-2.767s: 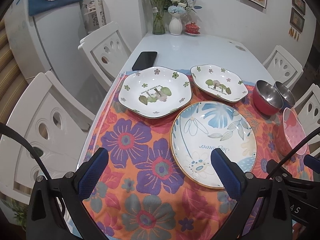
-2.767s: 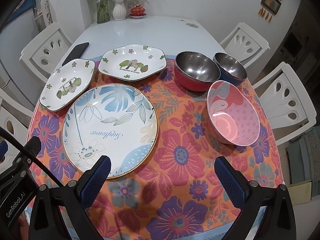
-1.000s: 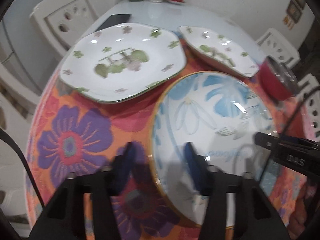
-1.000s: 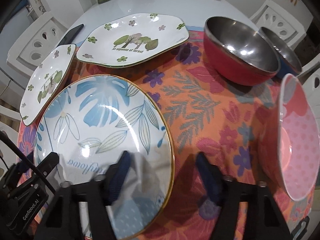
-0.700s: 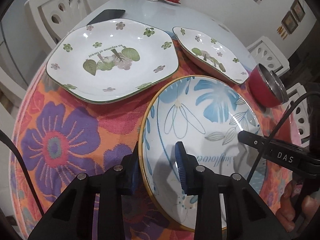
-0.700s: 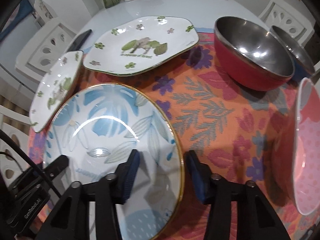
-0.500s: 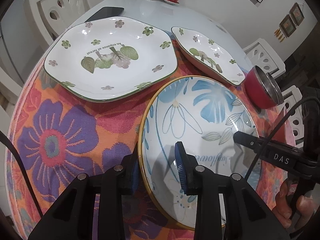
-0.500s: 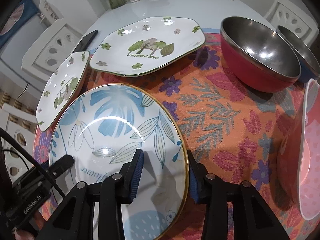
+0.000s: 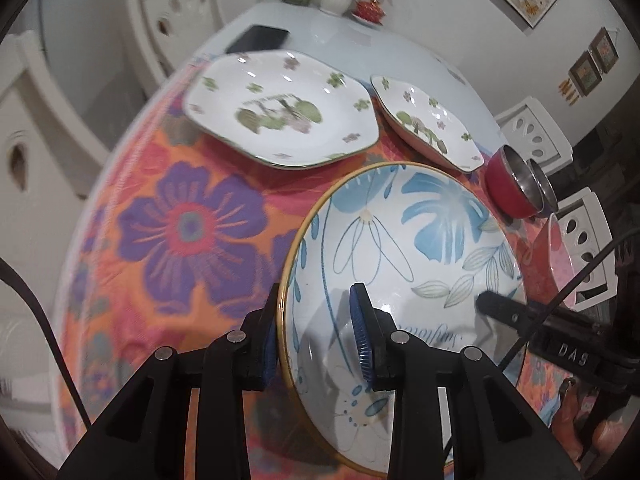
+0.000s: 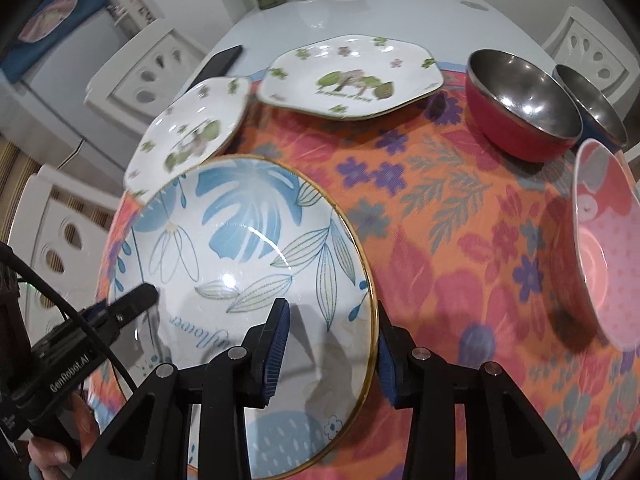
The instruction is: Organize plates and bowls
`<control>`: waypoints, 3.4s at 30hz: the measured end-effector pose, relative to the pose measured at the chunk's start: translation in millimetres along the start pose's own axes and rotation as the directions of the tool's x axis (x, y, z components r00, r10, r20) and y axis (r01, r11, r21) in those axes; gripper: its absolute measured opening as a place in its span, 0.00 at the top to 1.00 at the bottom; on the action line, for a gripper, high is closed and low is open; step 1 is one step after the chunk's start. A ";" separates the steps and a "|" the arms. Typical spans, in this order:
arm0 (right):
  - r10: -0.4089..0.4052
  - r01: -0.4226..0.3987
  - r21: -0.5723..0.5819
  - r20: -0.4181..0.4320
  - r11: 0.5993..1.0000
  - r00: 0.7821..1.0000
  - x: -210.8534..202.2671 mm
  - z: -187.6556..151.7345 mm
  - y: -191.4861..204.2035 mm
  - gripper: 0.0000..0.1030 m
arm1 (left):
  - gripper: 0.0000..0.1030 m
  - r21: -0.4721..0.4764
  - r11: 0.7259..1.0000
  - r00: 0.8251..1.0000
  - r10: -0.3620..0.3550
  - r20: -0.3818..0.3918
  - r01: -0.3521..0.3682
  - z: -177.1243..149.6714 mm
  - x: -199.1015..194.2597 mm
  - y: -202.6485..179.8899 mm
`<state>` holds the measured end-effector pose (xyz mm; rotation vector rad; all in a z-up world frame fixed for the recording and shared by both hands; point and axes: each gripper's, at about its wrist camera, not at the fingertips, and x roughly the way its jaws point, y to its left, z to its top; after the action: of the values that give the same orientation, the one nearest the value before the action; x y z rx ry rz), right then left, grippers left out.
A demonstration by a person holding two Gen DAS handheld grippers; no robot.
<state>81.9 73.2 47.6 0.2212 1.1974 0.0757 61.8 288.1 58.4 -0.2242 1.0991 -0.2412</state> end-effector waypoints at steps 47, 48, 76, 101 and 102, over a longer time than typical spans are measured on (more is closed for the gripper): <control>0.025 -0.004 -0.100 0.209 0.995 0.977 -146.1 -104.7 0.9 0.44 | 0.59 -0.087 0.988 0.971 0.143 0.192 -0.128 -82.2 -136.9 -37.1; 0.028 -0.008 -0.096 0.210 0.995 0.977 -147.2 -102.9 0.5 0.44 | 0.57 -0.085 0.988 0.970 0.141 0.199 -0.126 -77.8 -140.0 -37.6; 0.027 -0.044 0.141 0.120 0.989 0.992 38.5 115.8 69.5 0.58 | 0.65 0.030 0.999 0.998 -0.013 0.060 0.011 144.5 33.9 93.8; 0.025 -0.025 -0.005 0.051 1.000 0.998 119.1 174.9 85.5 0.67 | 0.74 0.006 0.990 0.990 -0.140 -0.007 0.140 176.7 112.6 107.1; 0.026 -0.025 -0.011 0.054 1.000 0.998 119.1 174.7 85.7 0.67 | 0.74 0.013 0.991 0.991 -0.135 -0.003 0.135 176.0 112.2 106.0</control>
<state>292.7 154.9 17.2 0.2283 1.1398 0.0977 277.0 365.6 8.5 -0.2873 1.0854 -0.3696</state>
